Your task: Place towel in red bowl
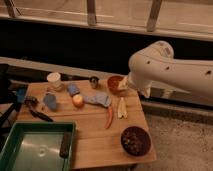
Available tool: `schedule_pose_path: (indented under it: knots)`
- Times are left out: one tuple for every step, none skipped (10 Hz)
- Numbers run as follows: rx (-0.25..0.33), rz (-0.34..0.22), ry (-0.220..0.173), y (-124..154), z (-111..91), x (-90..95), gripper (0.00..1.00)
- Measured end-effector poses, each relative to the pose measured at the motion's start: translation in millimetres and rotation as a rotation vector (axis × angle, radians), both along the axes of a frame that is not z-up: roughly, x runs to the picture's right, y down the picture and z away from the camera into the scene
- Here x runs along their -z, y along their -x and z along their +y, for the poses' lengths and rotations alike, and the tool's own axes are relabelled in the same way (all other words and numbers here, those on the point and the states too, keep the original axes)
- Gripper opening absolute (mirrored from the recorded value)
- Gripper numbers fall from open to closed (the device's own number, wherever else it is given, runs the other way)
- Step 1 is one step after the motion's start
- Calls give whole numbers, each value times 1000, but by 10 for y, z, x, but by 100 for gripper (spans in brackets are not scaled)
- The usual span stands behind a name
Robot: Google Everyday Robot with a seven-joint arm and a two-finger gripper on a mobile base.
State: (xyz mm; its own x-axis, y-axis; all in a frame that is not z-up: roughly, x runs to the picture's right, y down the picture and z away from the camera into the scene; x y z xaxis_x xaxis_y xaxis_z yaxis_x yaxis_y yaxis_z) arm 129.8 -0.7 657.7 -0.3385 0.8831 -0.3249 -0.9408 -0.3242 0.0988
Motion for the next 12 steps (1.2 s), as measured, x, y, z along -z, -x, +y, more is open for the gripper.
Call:
schedule_pose_path:
  knots:
    - [18,-16,-5,194,-97,-90,78]
    - [31,-31,-6,342,-159,-163,78]
    - [42,-49,-4,495,-205,-254,78]
    - [50,-73,3,653,-230,-349,78]
    - [58,-98,20,798,-218,-489,78]
    - [56,-113,38,858,-188,-605,78]
    - [47,-130,67,889,-123,-778,78]
    - [31,-145,98,906,-48,-944,78]
    - [16,-162,126,932,5,-1072,78]
    - [1,-177,159,951,74,-1230,78]
    - [-6,-187,188,1003,129,-1370,78]
    - [-8,-197,211,1075,181,-1475,78]
